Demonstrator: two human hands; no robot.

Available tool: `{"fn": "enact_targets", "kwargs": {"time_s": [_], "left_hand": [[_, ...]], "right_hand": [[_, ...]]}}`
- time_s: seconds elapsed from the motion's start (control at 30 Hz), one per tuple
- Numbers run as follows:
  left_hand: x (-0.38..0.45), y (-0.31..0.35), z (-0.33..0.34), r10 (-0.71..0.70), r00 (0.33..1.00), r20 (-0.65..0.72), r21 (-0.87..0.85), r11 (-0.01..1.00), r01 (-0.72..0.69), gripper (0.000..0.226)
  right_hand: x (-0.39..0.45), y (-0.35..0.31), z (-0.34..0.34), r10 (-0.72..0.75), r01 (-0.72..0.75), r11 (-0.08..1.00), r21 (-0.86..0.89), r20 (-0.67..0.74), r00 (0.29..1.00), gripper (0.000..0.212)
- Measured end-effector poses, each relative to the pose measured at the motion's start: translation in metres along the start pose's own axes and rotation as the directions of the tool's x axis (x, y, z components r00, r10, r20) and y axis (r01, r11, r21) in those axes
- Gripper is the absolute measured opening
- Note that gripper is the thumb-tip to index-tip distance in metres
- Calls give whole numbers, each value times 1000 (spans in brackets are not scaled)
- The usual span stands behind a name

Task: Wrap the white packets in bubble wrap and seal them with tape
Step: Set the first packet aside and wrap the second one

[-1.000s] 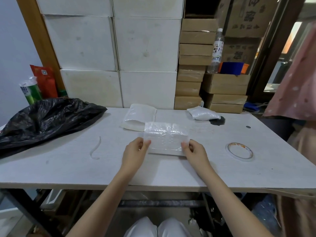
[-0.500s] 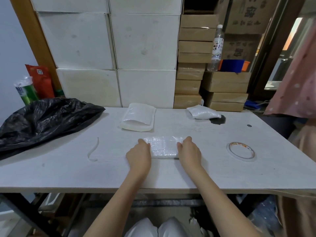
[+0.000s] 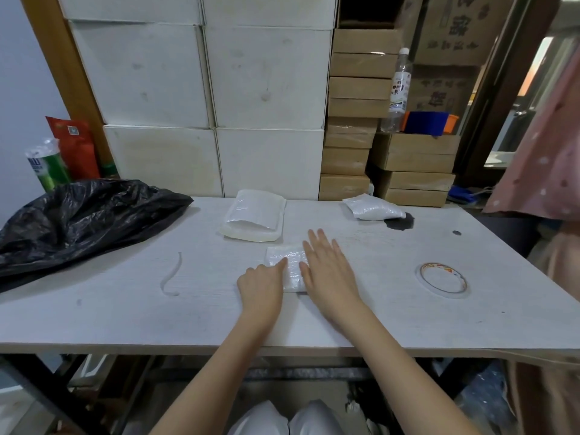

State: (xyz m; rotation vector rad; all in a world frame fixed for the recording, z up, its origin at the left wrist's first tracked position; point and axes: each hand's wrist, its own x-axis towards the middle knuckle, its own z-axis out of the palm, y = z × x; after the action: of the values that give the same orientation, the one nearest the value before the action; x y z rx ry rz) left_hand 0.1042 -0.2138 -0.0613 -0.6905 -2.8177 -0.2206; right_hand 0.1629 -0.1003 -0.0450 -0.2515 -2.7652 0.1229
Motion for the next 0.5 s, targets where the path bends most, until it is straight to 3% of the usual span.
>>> {"fn": "enact_targets", "kwargs": {"time_s": [0.1, 0.17, 0.27, 0.4, 0.5], "left_hand": [[-1, 0, -1, -13, 1000, 4, -5, 1000, 13, 48], [-2, 0, -1, -16, 1000, 16, -10, 1000, 16, 49], [-3, 0, -4, -33, 999, 43, -13, 999, 34, 50], [5, 2, -23, -100, 990, 97, -51, 993, 105, 46], [12, 7, -48, -98, 995, 16, 46, 994, 97, 35]], "right_hand": [[-1, -2, 18, -30, 33, 999, -25, 131, 991, 91], [-3, 0, 25, -13, 14, 1000, -6, 167, 986, 84], [-4, 1, 27, 8, -19, 999, 50, 203, 979, 57], [-4, 1, 29, 15, -29, 997, 71, 190, 982, 59], [-5, 2, 30, 19, -34, 996, 77, 185, 982, 55]]}}
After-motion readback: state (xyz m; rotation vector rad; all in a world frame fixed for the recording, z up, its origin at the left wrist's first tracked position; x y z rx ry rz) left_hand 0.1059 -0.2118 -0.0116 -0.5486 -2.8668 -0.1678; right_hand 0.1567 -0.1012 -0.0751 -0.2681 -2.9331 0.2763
